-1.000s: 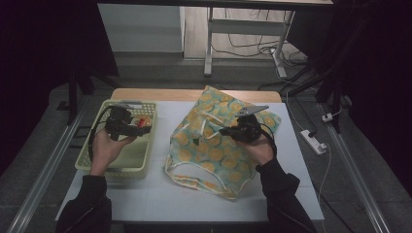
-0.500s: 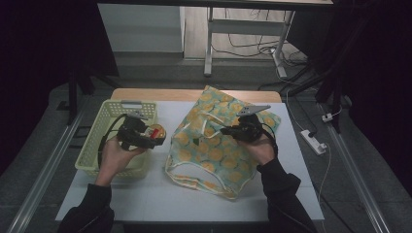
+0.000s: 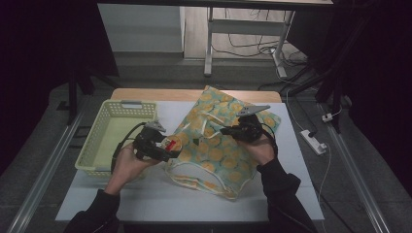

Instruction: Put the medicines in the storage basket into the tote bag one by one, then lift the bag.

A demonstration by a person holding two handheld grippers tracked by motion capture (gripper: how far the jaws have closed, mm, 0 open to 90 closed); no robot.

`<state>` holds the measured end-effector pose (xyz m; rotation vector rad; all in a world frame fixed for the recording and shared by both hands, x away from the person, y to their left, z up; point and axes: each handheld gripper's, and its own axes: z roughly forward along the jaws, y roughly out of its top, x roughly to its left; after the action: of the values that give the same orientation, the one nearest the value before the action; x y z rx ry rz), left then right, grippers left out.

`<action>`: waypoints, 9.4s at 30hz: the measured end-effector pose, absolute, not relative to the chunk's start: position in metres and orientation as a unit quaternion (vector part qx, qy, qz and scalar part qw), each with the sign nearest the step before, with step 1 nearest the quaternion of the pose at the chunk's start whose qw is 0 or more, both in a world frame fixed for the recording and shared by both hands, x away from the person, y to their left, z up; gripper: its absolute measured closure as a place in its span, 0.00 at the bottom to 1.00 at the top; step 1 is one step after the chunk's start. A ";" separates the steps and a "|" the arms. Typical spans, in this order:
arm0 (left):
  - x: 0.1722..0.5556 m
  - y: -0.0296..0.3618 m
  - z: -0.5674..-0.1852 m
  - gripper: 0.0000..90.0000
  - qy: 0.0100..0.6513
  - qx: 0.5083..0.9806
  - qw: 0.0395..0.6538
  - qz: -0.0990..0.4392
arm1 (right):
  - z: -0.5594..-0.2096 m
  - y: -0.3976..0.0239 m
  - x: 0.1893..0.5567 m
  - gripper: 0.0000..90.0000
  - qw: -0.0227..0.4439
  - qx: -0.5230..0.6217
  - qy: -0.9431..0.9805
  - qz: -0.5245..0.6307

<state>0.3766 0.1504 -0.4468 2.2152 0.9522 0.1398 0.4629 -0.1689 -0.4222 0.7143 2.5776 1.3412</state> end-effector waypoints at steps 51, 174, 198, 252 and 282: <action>0.460 0.062 -0.502 0.23 0.401 0.867 0.286 0.074 | -0.421 -0.167 0.462 0.99 0.069 0.232 0.861 0.446; 0.410 0.061 -0.529 0.99 0.339 0.883 0.312 0.090 | -0.426 -0.162 0.460 0.99 0.067 0.227 0.868 0.437; 0.406 0.072 -0.496 0.99 0.363 0.859 0.358 0.046 | -0.423 -0.168 0.461 0.99 0.069 0.230 0.864 0.442; 0.400 0.120 -0.345 1.00 0.331 0.821 0.464 0.044 | -0.347 -0.144 0.447 1.00 0.047 0.192 0.849 0.491; 0.388 0.071 -0.456 0.88 0.277 0.915 0.273 0.105 | -0.362 -0.144 0.454 1.00 0.048 0.208 0.852 0.478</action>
<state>0.3876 0.0710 -0.4556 2.4626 0.7467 0.2821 0.4536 -0.1436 -0.3618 0.6331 2.5996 1.4565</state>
